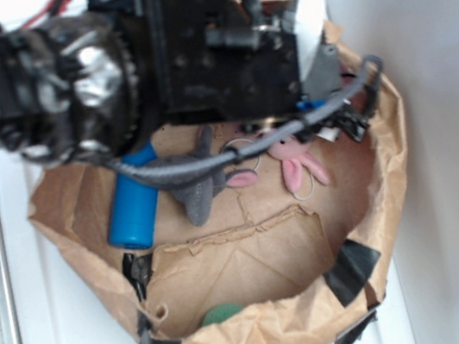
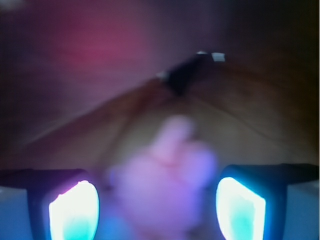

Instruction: Grab the pink bunny.

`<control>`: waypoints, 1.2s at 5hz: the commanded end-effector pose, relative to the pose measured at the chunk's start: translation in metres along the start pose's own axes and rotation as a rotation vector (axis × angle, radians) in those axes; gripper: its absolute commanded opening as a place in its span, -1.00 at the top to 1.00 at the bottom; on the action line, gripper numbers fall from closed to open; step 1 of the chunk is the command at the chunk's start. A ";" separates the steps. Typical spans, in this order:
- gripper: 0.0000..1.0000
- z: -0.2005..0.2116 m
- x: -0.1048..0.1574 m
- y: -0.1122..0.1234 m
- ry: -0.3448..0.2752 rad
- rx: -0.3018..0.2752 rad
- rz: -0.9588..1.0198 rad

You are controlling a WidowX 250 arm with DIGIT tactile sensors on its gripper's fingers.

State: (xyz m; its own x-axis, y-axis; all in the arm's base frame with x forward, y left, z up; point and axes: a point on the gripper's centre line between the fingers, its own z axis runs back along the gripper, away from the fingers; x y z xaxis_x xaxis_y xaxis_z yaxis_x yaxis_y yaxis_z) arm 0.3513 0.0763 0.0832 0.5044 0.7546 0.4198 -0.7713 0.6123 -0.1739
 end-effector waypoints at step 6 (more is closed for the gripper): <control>1.00 0.005 -0.032 -0.038 -0.090 0.085 -0.259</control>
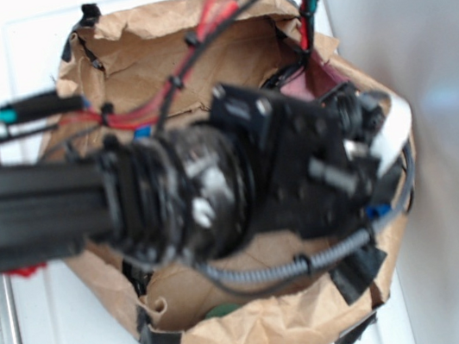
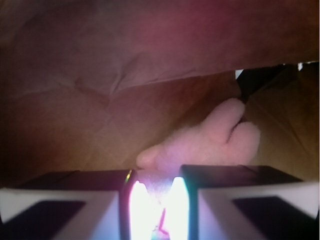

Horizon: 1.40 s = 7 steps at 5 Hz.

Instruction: Grab the pink bunny.

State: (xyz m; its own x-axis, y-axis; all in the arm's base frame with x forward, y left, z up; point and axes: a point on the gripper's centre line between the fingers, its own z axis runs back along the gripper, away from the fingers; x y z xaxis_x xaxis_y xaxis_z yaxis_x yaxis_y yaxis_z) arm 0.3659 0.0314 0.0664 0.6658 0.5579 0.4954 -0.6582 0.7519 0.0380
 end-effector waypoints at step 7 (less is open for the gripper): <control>1.00 0.116 0.049 0.048 0.216 -0.193 -0.185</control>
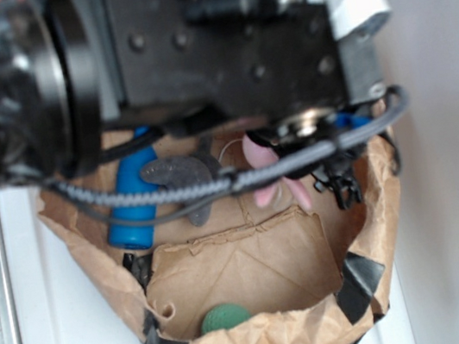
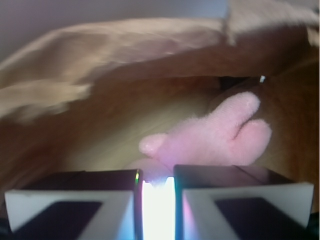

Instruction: Grab the pink bunny.

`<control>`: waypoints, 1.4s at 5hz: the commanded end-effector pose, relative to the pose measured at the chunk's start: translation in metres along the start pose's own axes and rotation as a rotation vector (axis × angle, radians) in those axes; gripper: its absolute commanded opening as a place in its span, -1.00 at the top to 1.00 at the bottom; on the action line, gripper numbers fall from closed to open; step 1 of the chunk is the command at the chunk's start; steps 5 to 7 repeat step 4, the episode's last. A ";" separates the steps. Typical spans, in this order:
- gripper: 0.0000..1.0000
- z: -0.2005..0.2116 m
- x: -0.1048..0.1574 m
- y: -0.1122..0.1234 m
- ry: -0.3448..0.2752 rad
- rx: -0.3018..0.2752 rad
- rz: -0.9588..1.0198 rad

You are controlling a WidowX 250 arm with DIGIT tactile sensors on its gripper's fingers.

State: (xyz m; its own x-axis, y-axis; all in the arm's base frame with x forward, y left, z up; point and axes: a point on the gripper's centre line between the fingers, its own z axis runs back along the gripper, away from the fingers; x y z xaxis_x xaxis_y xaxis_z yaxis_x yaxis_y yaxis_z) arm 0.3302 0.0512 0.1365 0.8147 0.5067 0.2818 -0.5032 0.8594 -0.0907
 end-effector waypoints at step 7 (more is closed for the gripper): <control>-1.00 0.093 -0.009 -0.004 0.076 0.068 -0.213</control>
